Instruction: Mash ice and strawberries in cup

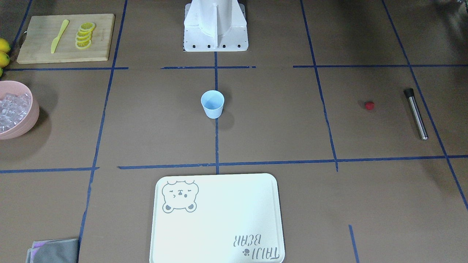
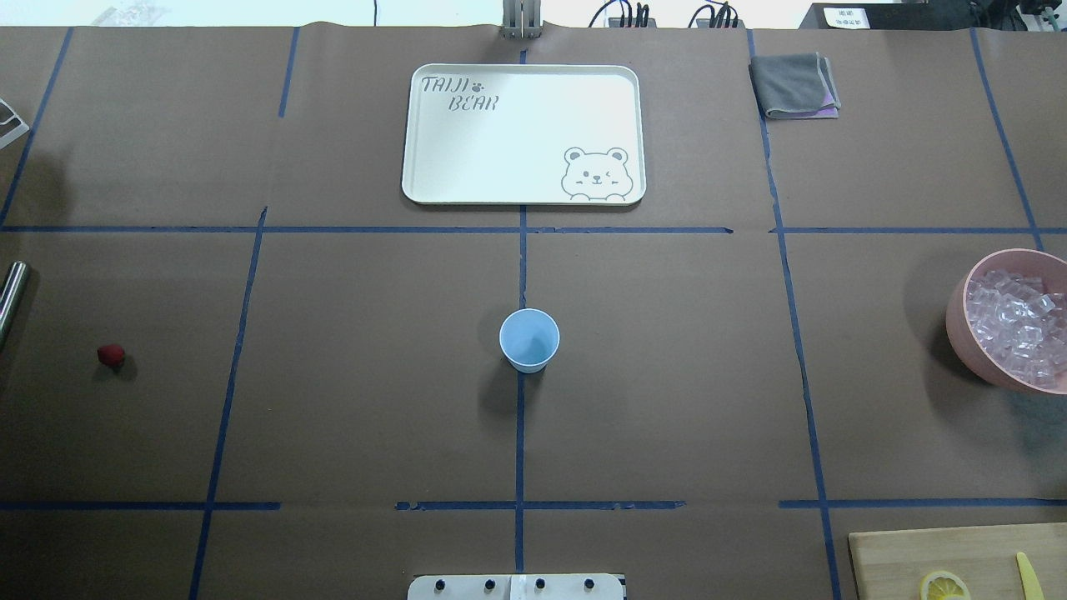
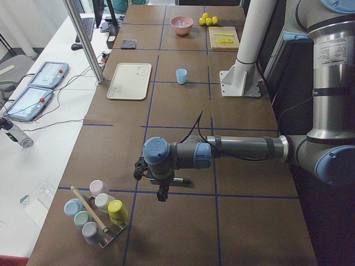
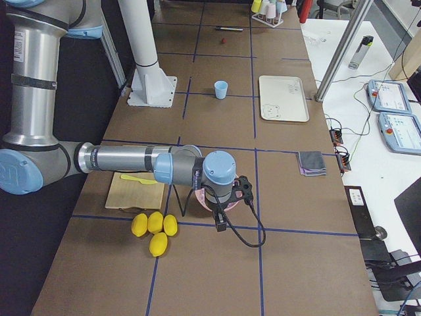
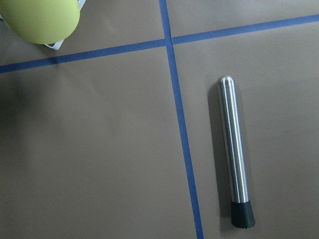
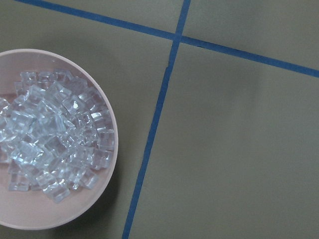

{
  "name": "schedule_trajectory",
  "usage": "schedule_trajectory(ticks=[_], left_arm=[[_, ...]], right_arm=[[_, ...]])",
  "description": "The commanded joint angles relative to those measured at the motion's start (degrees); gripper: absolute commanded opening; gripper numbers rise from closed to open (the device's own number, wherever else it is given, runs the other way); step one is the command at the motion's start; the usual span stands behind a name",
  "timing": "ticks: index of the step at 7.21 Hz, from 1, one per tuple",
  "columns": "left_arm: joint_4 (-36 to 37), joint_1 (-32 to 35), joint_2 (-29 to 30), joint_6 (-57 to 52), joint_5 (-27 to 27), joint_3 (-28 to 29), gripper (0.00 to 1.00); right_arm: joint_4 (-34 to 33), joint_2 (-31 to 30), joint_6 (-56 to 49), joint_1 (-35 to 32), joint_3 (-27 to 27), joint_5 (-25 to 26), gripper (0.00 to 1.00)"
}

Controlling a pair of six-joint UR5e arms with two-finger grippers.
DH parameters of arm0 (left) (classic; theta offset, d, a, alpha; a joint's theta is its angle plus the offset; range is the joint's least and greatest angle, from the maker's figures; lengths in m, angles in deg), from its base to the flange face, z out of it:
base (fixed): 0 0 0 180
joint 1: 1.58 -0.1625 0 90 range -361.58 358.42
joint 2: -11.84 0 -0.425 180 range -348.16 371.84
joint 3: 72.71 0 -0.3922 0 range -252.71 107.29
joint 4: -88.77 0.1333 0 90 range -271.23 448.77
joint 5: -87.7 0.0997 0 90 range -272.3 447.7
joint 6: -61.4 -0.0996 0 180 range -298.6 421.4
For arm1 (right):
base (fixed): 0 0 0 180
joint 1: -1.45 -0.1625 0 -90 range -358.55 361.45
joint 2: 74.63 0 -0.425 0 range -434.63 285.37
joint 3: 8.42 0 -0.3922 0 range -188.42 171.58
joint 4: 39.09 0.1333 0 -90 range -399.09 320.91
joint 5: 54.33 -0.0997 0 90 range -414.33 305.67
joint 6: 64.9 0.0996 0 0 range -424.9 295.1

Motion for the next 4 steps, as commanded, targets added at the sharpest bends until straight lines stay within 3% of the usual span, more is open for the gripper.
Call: schedule_trajectory(ticks=[1, 4], left_arm=[[0.00, 0.00, 0.00, -0.09, 0.35, -0.20, 1.00], [0.00, 0.00, 0.00, -0.09, 0.17, -0.20, 1.00]], right_arm=[[1.55, 0.05, -0.15, 0.73, 0.30, 0.00, 1.00], [6.39, 0.05, 1.24, 1.08, 1.08, 0.43, 1.00]])
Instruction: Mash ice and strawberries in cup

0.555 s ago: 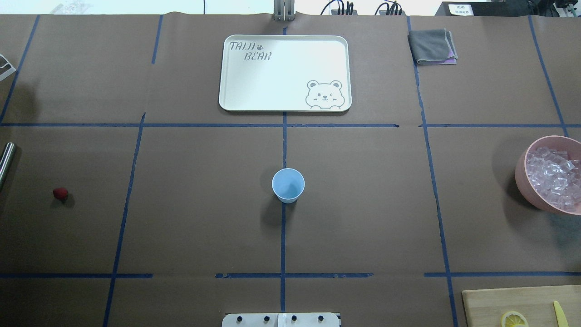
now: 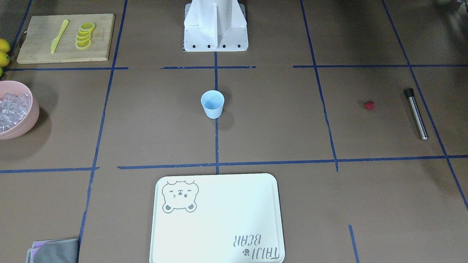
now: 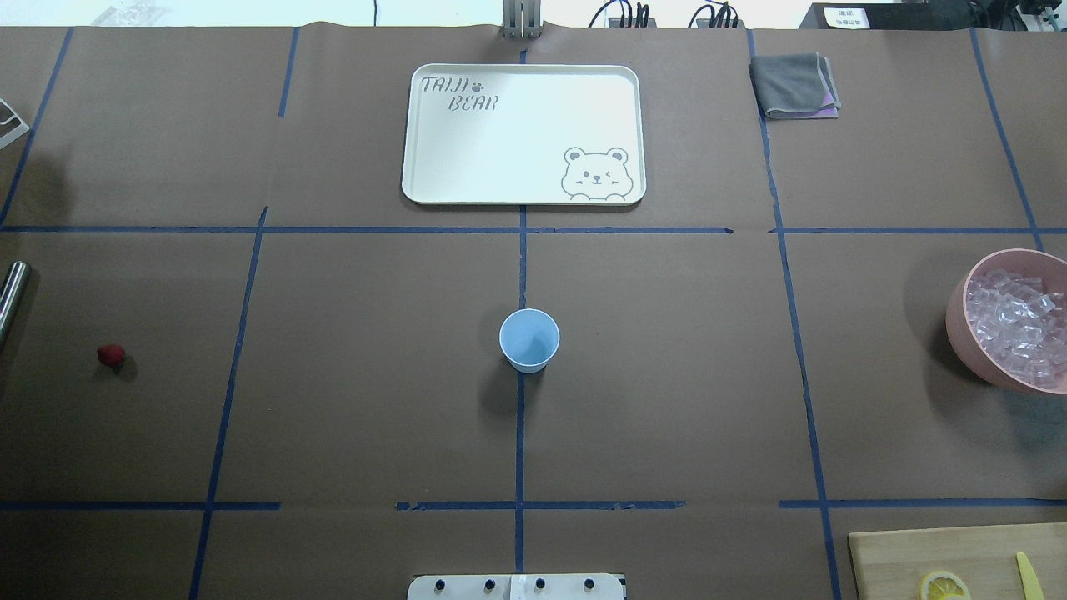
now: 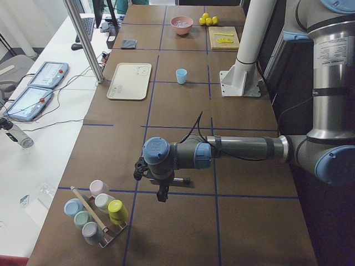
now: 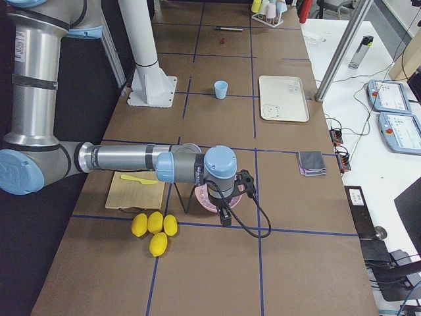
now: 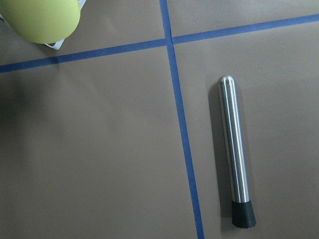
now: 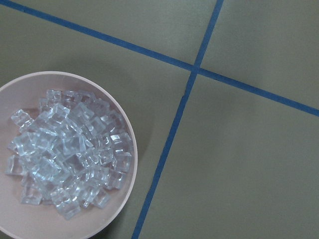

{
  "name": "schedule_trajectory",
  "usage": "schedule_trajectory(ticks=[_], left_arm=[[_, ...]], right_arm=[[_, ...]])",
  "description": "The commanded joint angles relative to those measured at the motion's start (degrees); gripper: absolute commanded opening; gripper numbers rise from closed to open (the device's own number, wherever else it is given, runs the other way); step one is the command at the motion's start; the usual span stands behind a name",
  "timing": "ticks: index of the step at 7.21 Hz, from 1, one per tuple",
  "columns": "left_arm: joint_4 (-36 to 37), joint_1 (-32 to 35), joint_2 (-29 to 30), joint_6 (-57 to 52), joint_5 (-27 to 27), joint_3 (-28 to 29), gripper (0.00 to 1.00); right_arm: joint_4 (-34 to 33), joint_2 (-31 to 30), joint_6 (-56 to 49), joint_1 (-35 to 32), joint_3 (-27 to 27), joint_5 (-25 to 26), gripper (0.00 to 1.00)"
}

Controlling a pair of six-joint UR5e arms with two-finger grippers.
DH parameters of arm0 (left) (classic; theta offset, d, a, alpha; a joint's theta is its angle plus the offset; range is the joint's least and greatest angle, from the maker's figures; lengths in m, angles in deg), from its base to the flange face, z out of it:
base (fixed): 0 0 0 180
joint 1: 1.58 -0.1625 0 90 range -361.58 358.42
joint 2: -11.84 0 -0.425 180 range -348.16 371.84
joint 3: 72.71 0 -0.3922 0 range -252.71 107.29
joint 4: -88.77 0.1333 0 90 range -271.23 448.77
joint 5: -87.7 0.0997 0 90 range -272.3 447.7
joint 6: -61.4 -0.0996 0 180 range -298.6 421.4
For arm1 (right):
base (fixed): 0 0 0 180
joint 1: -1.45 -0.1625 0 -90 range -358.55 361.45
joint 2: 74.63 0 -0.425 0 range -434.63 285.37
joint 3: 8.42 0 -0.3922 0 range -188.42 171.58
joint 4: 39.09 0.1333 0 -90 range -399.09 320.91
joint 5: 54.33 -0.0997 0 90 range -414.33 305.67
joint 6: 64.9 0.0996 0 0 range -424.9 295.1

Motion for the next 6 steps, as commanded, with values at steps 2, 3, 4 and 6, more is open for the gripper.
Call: schedule_trajectory(ticks=[2, 3, 4, 6], left_arm=[[-0.09, 0.00, 0.09, -0.06, 0.00, 0.01, 1.00], [-0.09, 0.00, 0.09, -0.06, -0.08, 0.10, 1.00], [-0.09, 0.00, 0.00, -0.06, -0.09, 0.19, 1.00], [-0.26, -0.09, 0.09, 0.03, -0.09, 0.36, 1.00]], right_arm=[[2.26, 0.06, 2.84, 3.31, 3.31, -0.45, 0.99], [2.61, 0.05, 6.43, 7.67, 5.14, -0.11, 0.99], [6.88, -0.03, 7.51, 11.02, 5.34, 0.77, 0.99], [9.03, -0.12, 7.60, 17.00, 4.81, 1.65, 0.96]])
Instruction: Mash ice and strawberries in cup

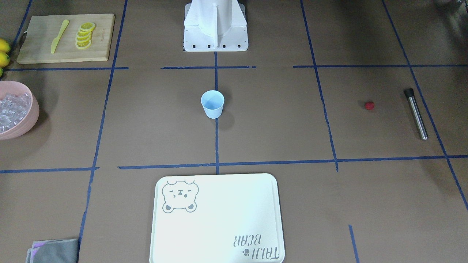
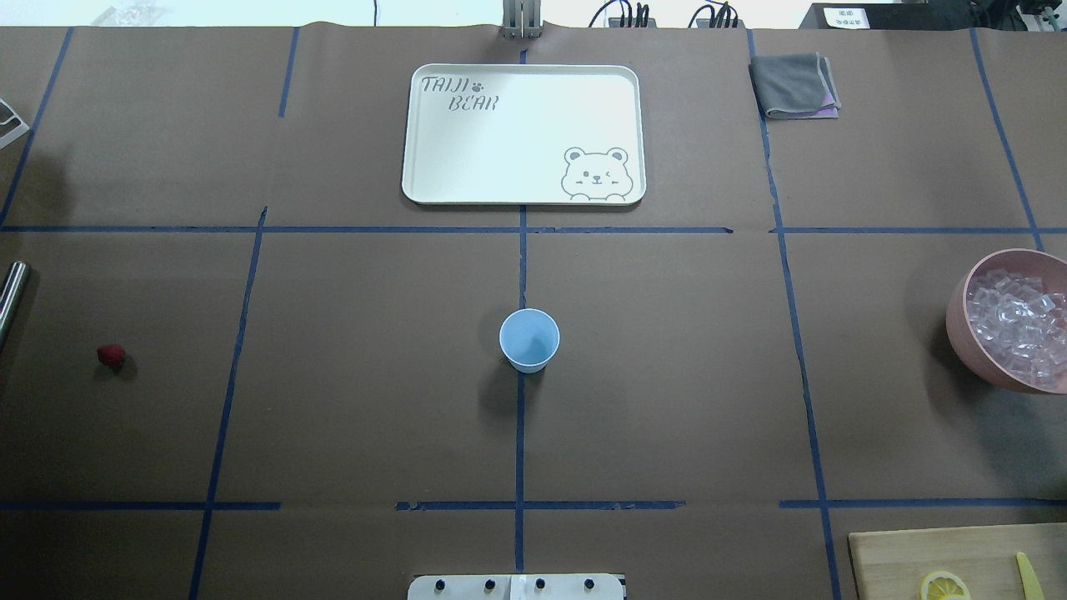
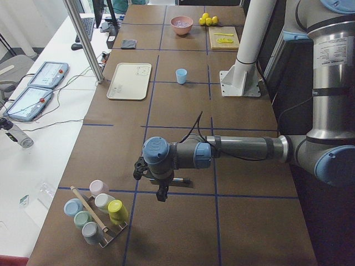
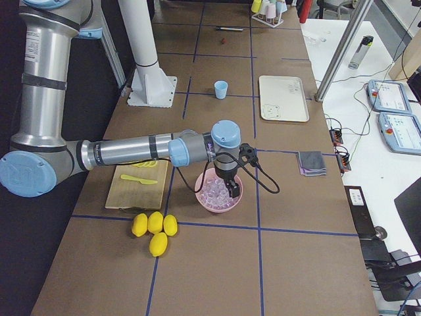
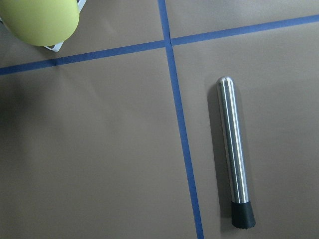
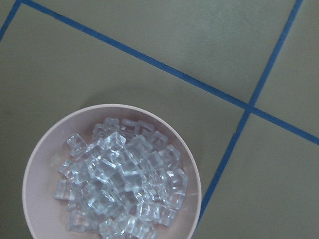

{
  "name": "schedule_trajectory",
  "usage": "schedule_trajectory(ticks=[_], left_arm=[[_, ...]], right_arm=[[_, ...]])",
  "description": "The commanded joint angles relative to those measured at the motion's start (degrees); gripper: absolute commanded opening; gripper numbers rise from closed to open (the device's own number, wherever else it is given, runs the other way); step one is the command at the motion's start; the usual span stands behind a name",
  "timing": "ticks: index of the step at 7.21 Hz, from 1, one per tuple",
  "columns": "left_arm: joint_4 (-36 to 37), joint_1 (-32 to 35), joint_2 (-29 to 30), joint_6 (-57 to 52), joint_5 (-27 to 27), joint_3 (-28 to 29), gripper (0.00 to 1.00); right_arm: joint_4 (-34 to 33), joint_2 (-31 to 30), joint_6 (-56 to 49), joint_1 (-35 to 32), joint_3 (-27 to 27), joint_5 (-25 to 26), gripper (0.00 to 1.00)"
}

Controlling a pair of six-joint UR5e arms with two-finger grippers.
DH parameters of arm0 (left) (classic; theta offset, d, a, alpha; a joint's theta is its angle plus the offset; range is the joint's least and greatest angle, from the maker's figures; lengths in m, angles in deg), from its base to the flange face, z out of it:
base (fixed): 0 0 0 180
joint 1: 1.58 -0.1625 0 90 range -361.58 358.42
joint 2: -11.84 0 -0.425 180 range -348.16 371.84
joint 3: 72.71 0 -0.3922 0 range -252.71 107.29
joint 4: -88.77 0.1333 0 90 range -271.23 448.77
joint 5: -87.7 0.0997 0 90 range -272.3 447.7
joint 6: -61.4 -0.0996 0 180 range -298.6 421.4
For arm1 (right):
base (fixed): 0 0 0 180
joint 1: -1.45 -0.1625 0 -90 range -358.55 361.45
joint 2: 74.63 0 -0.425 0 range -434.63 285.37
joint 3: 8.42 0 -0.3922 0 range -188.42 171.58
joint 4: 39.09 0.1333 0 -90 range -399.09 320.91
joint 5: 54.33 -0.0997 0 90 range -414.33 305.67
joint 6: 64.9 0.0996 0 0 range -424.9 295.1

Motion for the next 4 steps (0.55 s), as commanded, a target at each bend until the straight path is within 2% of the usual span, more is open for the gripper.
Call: schedule_trajectory(ticks=[1, 3, 4], left_arm=[[-0.09, -0.06, 0.02, 0.03, -0.09, 0.11, 1.00], [0.00, -0.06, 0.02, 0.03, -0.09, 0.11, 1.00], [0.00, -0.06, 0.02, 0.03, -0.09, 0.11, 1.00]], right_arm=[[2.09, 0.17, 0.37, 6.76, -0.73, 2.52, 0.95], [6.39, 2.53, 0.80, 9.85, -5.99, 2.72, 0.93], [6.49, 4.19, 1.77, 10.56, -7.15, 2.72, 0.93]])
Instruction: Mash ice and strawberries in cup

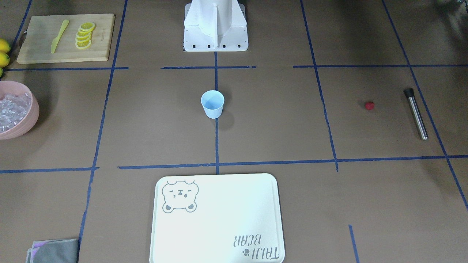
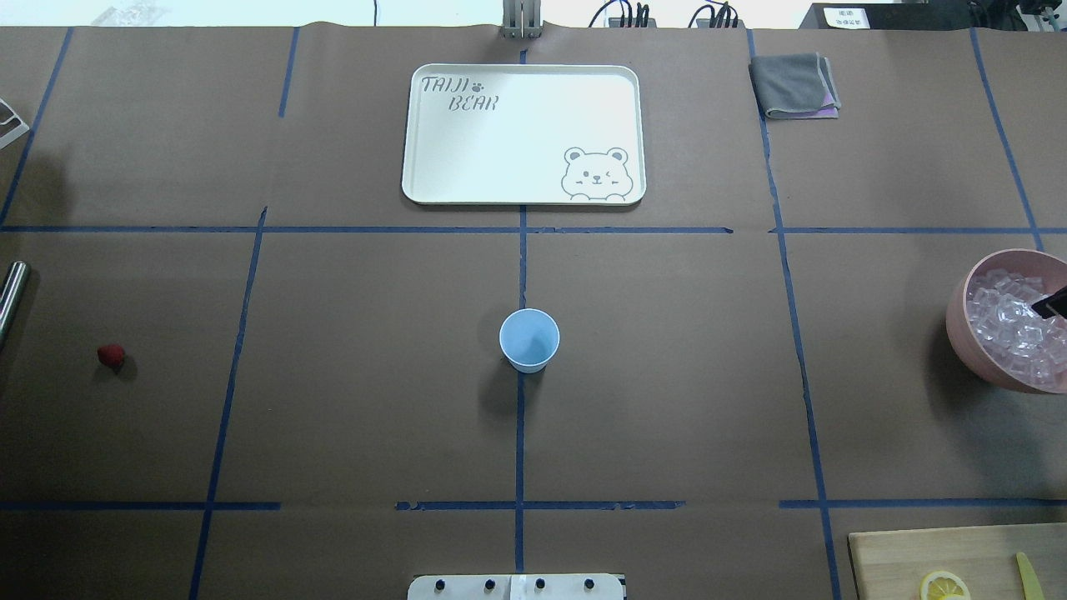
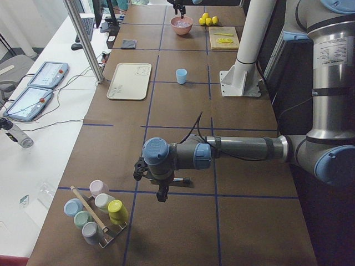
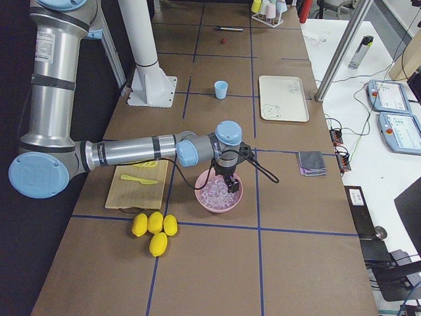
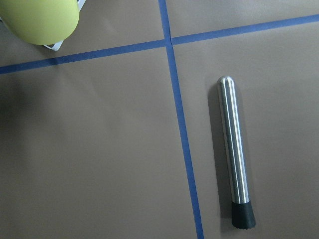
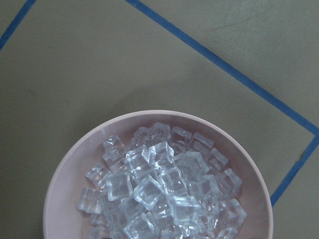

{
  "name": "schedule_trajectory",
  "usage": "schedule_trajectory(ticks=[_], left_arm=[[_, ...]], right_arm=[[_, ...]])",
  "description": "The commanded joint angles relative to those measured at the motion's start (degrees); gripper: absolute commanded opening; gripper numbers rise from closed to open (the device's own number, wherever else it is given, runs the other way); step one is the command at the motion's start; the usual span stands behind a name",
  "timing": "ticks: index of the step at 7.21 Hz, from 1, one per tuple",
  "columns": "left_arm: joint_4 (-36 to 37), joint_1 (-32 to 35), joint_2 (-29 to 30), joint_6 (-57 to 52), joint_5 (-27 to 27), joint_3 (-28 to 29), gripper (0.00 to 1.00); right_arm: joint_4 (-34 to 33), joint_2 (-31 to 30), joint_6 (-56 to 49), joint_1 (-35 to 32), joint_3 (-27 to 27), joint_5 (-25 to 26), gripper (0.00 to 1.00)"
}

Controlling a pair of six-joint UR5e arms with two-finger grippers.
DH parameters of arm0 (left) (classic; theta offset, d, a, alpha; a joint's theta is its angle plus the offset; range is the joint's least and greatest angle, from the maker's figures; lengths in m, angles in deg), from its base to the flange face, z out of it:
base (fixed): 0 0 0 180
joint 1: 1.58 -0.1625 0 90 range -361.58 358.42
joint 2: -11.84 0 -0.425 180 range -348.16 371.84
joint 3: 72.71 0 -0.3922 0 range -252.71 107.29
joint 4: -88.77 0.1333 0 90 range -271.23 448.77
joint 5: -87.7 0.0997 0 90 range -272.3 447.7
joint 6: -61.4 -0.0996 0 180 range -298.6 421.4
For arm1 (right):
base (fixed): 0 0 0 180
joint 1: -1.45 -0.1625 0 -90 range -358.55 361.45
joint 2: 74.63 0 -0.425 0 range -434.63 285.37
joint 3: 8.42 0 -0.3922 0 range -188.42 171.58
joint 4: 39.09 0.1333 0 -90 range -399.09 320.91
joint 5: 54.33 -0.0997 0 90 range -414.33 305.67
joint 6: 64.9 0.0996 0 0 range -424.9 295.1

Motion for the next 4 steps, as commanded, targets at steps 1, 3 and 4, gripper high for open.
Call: schedule_trajectory(ticks=[1, 3, 4], left_arm=[[0.10, -0.03, 0.00, 0.00, 0.00, 0.00, 1.00], [0.01, 0.06, 0.00, 0.00, 0.00, 0.09, 1.00], [0.01, -0.03, 0.00, 0.00, 0.00, 0.18, 1.00]], right_arm=[[0.93, 1.95, 0.80, 1.67, -2.13, 0.12, 0.90], [1.02, 2.04, 0.71, 3.07, -2.22, 0.21, 0.84], [1.02, 2.04, 0.71, 3.51, -2.75, 0.99, 0.81]])
